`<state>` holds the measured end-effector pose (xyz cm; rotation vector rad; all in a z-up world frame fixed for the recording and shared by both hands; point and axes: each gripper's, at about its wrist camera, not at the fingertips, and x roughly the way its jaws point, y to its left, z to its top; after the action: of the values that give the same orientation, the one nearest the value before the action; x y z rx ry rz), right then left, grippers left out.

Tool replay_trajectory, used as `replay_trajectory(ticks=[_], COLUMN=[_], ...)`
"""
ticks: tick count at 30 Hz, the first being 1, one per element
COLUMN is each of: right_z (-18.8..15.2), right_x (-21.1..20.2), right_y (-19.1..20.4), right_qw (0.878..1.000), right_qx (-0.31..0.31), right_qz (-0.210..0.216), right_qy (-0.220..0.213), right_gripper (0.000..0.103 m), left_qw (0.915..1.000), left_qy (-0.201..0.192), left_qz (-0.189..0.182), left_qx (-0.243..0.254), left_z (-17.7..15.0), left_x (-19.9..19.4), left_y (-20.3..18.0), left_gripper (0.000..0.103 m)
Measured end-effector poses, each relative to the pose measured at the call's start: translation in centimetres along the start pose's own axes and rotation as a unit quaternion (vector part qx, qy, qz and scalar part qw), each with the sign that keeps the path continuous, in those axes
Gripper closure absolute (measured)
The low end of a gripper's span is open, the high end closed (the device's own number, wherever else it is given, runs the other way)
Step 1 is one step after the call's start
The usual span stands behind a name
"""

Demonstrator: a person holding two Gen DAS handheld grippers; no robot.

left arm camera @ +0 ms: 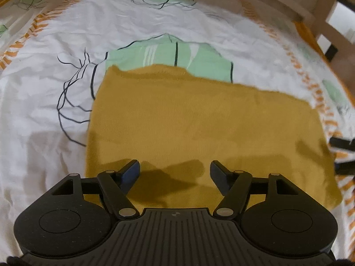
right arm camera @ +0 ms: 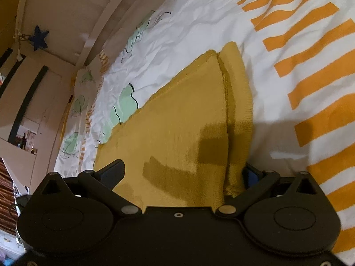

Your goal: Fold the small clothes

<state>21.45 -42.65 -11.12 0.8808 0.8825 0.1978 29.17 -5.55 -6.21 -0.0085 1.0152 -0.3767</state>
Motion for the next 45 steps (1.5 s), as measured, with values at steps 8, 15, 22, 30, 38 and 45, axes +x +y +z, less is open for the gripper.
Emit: replay_trajectory(ticks=[8, 15, 22, 30, 38, 45], right_z=[0.3, 0.6, 0.7, 1.0, 1.1, 1.1], right_x=[0.2, 0.2, 0.3, 0.1, 0.3, 0.4], right_y=[0.4, 0.3, -0.1, -0.8, -0.5, -0.5], right_qw=[1.000, 0.999, 1.000, 1.000, 1.000, 1.000], right_qx=[-0.018, -0.022, -0.014, 0.014, 0.003, 0.003], right_qz=[-0.010, -0.009, -0.001, 0.019, 0.011, 0.011], right_qy=[0.017, 0.024, 0.020, 0.011, 0.017, 0.017], right_gripper=[0.000, 0.000, 0.000, 0.000, 0.000, 0.000], left_qw=[0.9997, 0.9982, 0.9968, 0.9958, 0.9939, 0.9935], left_qy=[0.020, 0.040, 0.050, 0.048, 0.041, 0.042], left_qz=[-0.002, 0.028, 0.056, 0.069, 0.093, 0.097], left_qx=[0.012, 0.034, 0.030, 0.037, 0.043, 0.044], left_z=[3.8, 5.3, 5.1, 5.0, 4.8, 4.9], left_x=[2.0, 5.2, 7.4, 7.7, 8.0, 8.0], left_y=[-4.9, -7.9, -8.5, -8.8, -9.6, -9.6], left_gripper=[0.035, 0.035, 0.032, 0.029, 0.027, 0.027])
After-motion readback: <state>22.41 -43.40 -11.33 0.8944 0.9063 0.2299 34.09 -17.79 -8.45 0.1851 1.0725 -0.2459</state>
